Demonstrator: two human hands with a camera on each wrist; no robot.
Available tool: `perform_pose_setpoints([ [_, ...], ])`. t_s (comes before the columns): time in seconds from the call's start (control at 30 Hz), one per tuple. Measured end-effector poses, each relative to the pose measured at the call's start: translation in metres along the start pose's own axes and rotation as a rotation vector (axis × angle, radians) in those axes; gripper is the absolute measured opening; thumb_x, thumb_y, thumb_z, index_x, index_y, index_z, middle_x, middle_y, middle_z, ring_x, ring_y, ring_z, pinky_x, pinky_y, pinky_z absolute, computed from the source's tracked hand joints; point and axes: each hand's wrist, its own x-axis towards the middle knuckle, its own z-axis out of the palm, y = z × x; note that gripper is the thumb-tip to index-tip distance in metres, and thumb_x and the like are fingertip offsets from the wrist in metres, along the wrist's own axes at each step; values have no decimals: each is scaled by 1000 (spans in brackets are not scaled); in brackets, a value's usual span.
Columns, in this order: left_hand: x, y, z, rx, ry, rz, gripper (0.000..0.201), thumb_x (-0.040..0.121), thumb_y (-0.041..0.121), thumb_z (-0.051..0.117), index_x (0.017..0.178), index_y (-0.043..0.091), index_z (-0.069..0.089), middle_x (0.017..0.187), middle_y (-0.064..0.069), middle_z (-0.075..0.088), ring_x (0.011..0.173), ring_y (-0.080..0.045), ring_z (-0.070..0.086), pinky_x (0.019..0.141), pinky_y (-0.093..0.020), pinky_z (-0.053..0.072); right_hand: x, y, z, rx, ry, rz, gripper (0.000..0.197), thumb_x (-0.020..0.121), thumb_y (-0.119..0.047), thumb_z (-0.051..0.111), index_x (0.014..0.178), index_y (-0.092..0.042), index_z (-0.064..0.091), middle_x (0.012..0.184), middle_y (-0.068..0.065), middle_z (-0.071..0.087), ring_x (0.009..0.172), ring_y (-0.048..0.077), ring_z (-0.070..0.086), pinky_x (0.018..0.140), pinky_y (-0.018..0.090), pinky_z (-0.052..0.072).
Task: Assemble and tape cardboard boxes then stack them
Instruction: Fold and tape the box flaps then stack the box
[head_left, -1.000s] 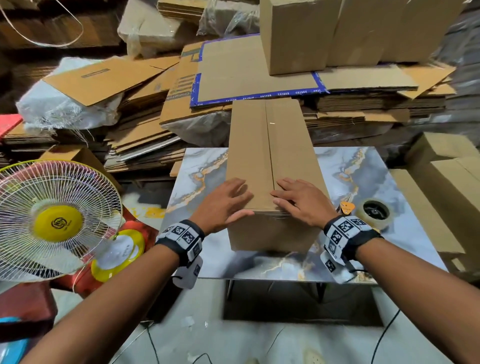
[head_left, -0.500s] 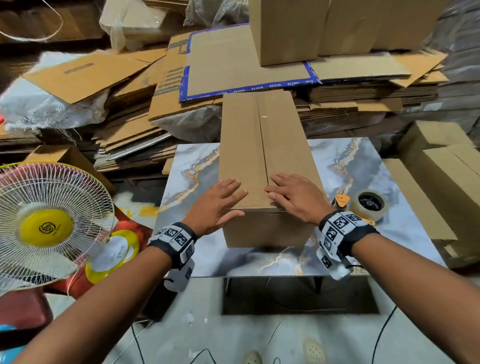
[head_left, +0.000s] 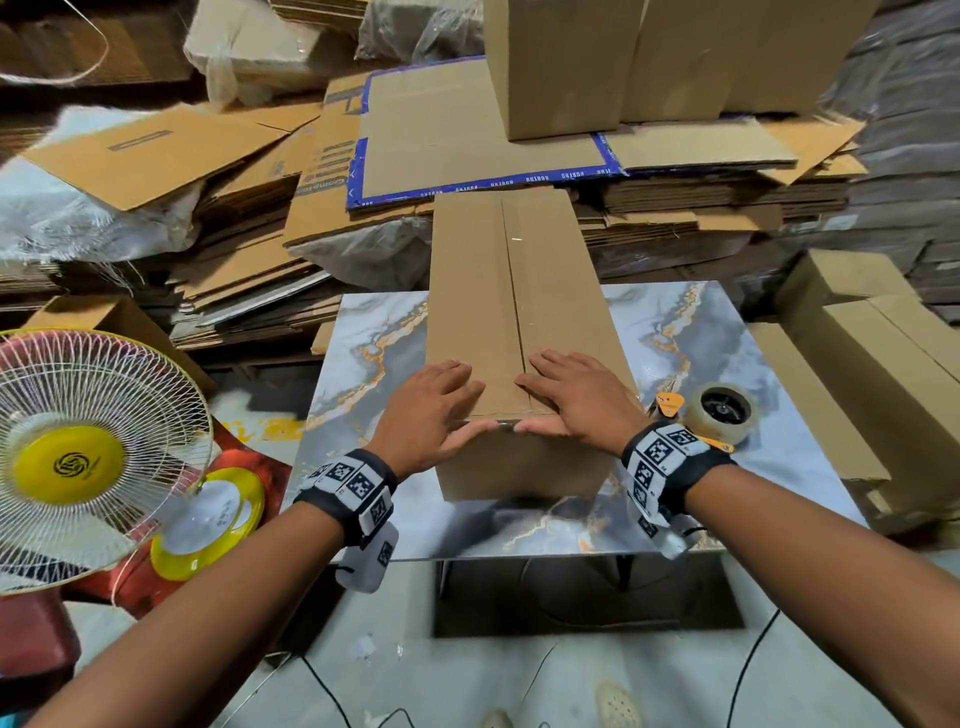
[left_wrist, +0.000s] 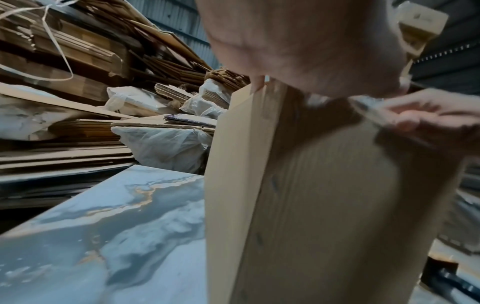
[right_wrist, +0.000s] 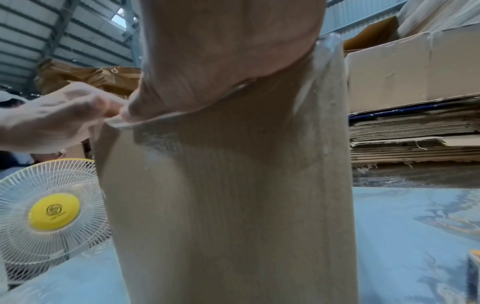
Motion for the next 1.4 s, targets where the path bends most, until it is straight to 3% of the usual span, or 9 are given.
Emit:
perform_pose_setpoints([
  [0.17,-9,-8,15,33,8,30,66,95,64,50,127,9,65,131,-19,61,124,-36,51,102,-46,41,2,0,1,-32,-9,-6,103,72,-93,24,150,-28,43,160,4,37,151,23,27,122,43,20],
  [0.43,3,-1,6,23,1,-32,63,95,69,43,116,14,66,115,-9,60,103,-28,55,91,-40,39,-1,-2,-3,-38,-1,-30,105,79,-87,-5,148,-25,44,157,9,41,148,27,32,119,46,27],
  [0.67,2,-4,14,28,-17,-48,68,87,76,49,120,18,65,118,-9,59,106,-28,54,90,-39,39,0,0,-1,-62,-3,-69,88,82,-82,34,145,-22,46,151,9,45,145,28,34,116,47,30],
  [0.8,13,-2,2,115,-191,-50,95,70,96,36,129,26,56,115,-5,53,104,-25,49,87,-42,41,-5,0,-3,-58,24,-75,83,91,-77,20,148,-22,42,157,9,40,148,26,29,119,47,26],
  [0.93,28,5,-1,106,-217,-134,88,82,92,15,124,29,60,111,-2,52,101,-22,45,84,-40,39,0,-3,-1,-105,-28,-59,99,82,-81,0,153,-22,34,164,11,29,153,27,21,122,47,20],
  [1.1,26,6,6,116,-193,-96,90,81,93,20,121,23,61,118,-6,55,109,-29,49,89,-44,41,-4,4,-7,-146,-78,-133,87,92,-74,37,158,-18,25,167,15,17,155,30,13,124,48,14],
  [1.27,27,10,5,141,-212,-102,88,80,91,26,123,21,61,122,-8,57,113,-30,51,92,-44,42,-16,22,-3,-120,-49,-170,99,84,-80,-17,161,-29,16,169,9,13,156,26,12,124,50,16],
  [1.33,28,13,5,140,-226,-122,89,77,90,33,125,20,60,125,-10,57,116,-32,52,95,-46,42,-15,23,1,-118,-40,-152,101,83,-79,-20,161,-28,16,169,9,15,156,27,14,123,52,19],
  [1.4,28,17,4,169,-297,-126,86,73,81,56,132,18,55,132,-12,53,123,-35,48,100,-48,39,-14,25,2,-154,-65,-155,89,91,-80,2,162,-27,14,169,11,12,156,28,12,123,54,18],
])
